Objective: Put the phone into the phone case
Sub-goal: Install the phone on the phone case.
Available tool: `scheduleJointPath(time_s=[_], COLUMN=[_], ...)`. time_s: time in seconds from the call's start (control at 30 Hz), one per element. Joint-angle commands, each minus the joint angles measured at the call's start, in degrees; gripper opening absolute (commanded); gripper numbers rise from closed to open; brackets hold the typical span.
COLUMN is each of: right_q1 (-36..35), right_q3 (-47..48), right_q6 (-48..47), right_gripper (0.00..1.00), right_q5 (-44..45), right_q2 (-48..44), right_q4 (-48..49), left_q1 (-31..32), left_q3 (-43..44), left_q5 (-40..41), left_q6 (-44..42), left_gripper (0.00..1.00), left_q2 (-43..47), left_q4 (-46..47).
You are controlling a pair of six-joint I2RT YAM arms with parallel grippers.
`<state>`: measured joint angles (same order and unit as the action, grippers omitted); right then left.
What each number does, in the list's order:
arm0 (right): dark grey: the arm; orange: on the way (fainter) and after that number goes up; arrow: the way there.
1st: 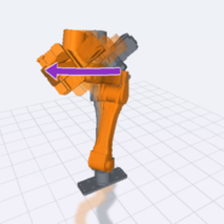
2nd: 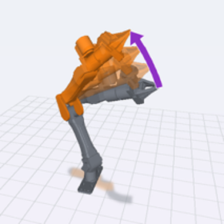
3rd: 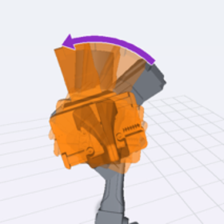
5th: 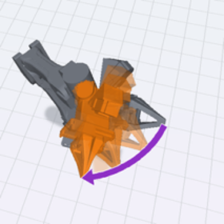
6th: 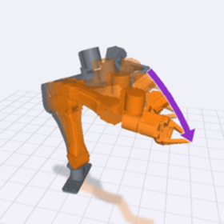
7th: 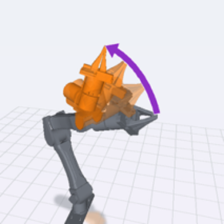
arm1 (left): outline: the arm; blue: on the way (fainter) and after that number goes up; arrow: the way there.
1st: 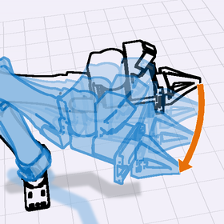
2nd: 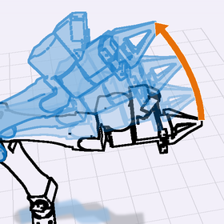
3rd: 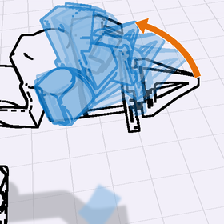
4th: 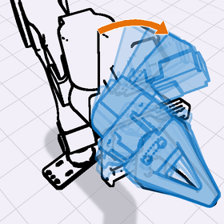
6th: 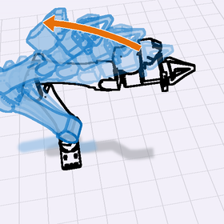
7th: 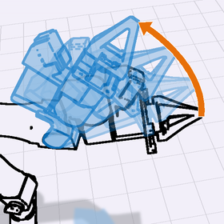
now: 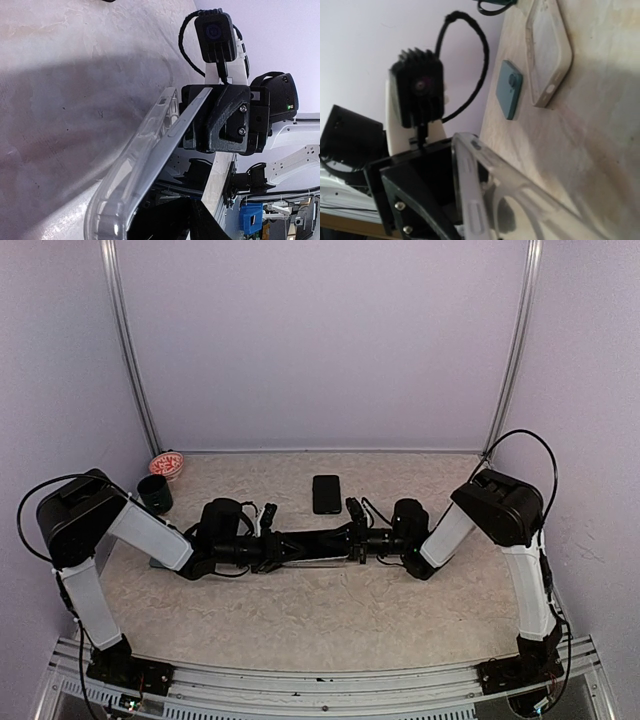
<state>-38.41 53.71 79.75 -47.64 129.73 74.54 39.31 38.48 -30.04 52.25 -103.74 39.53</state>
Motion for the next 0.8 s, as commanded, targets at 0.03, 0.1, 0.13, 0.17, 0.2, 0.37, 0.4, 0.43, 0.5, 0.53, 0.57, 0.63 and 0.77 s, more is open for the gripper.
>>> scheduleJointPath(time_s=[0.03,0.1,0.13,0.17,0.2,0.37,0.4,0.43,0.5,0.53,0.57,0.63,0.77], right_q1=[-1.31,-1.27,-1.24,-1.27,-1.23,-1.22,-1.27,-1.21,-1.29,-1.21,-1.18,-1.21,-1.11], right_q3=[-0.43,-0.51,-0.48,-0.48,-0.5,0.19,0.3,0.56,0.94,1.04,1.2,1.43,1.65], right_q6=[-3.92,-4.8,-5.19,-5.43,-5.74,-8.46,-9.1,-9.83,-11.65,-12.19,-12.86,-13.84,-15.02], right_gripper=[0.15,0.18,0.18,0.19,0.19,0.22,0.23,0.24,0.25,0.26,0.26,0.27,0.29], right_q5=[-0.29,-0.01,0.08,0.09,0.21,1.04,1.26,1.42,1.93,2.12,2.32,2.69,3.21], right_q2=[-2.56,-3.31,-3.65,-3.92,-4.25,-6.06,-6.49,-6.96,-7.93,-8.34,-8.62,-9.33,-10.05], right_q4=[-10.37,-11.94,-12.52,-13.14,-13.87,-18.86,-20.02,-21.49,-24.15,-25.31,-26.83,-28.57,-30.92], left_q1=[1.3,1.3,1.3,1.3,1.3,1.13,1.06,1.03,0.82,0.77,0.69,0.6,0.51], left_q3=[1.08,0.99,0.92,0.83,0.81,0.47,0.41,0.37,0.37,0.37,0.29,0.28,0.21], left_q5=[-3.88,-3.88,-3.76,-3.75,-3.72,-3.35,-3.36,-3.36,-3.33,-3.31,-3.31,-3.31,-3.35], left_q6=[-2.22,-2.15,-2.14,-2.1,-2.01,-1.9,-1.89,-1.87,-1.78,-1.78,-1.76,-1.73,-1.79], left_gripper=[0.28,0.28,0.28,0.28,0.28,0.27,0.27,0.27,0.25,0.24,0.24,0.24,0.24], left_q2=[1.87,1.79,1.79,1.82,1.8,1.8,1.79,1.83,1.94,1.96,2.01,2.12,2.19], left_q4=[9.32,9.42,9.43,9.45,9.45,9.36,9.34,9.34,9.25,9.25,9.2,9.09,8.99])
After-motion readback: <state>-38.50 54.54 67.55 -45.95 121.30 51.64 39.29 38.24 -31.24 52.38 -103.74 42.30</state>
